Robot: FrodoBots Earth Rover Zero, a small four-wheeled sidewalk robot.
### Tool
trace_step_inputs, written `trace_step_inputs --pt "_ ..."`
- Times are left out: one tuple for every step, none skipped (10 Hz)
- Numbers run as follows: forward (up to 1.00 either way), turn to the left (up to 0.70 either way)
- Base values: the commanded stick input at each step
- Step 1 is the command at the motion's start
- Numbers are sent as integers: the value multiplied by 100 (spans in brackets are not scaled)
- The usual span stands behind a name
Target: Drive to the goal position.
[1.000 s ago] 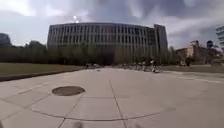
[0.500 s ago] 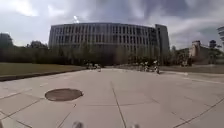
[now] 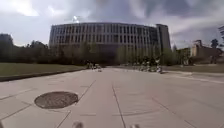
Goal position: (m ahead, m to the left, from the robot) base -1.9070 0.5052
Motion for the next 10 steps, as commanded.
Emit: trace_step_inputs --pt "61 -1" --pt "58 -1" --pt "53 -1" --pt "56 -1" --pt "59 -1" --pt "60 -1" --pt "60 -1" --pt "61 -1" --pt "62 -1" --pt "62 -1"
